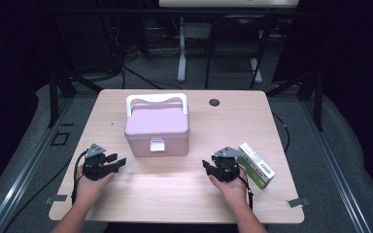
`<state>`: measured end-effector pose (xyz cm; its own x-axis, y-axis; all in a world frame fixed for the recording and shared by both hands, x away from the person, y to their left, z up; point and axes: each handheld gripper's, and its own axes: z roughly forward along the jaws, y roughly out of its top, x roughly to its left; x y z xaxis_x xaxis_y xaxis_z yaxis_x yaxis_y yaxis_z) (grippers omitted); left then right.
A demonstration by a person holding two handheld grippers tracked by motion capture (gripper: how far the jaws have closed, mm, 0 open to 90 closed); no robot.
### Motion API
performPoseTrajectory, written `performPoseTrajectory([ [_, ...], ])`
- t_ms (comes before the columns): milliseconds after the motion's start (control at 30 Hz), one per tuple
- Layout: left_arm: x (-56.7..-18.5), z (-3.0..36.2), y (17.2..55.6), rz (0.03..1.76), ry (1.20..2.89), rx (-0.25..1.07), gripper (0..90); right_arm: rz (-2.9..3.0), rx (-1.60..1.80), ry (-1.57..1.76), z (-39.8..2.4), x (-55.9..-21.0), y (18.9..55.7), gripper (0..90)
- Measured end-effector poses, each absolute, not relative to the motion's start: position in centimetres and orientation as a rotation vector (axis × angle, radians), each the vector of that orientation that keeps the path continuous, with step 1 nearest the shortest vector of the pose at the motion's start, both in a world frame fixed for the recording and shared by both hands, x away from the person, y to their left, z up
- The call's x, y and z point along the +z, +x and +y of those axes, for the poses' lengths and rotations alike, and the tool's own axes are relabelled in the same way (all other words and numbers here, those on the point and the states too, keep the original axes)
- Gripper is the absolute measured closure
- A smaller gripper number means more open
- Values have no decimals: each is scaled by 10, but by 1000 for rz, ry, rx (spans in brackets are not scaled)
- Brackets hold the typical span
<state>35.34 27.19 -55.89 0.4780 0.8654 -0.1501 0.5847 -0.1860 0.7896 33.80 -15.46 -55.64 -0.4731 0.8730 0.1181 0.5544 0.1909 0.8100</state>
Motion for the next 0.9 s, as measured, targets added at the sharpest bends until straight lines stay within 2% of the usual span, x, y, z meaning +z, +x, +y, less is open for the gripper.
performPoseTrajectory([
  [233,-558,272,353,1192,1898,433,541,2084,1199,1362,-157,-556,342,570],
  [533,-558,274,359,1223,1868,476,525,2070,1149,1343,-149,-559,347,578],
  [733,-560,277,361,1222,1857,491,579,2042,1167,1335,-143,-558,353,612],
  [900,-561,280,366,1232,1823,419,615,2049,1161,1346,-141,-561,359,608],
])
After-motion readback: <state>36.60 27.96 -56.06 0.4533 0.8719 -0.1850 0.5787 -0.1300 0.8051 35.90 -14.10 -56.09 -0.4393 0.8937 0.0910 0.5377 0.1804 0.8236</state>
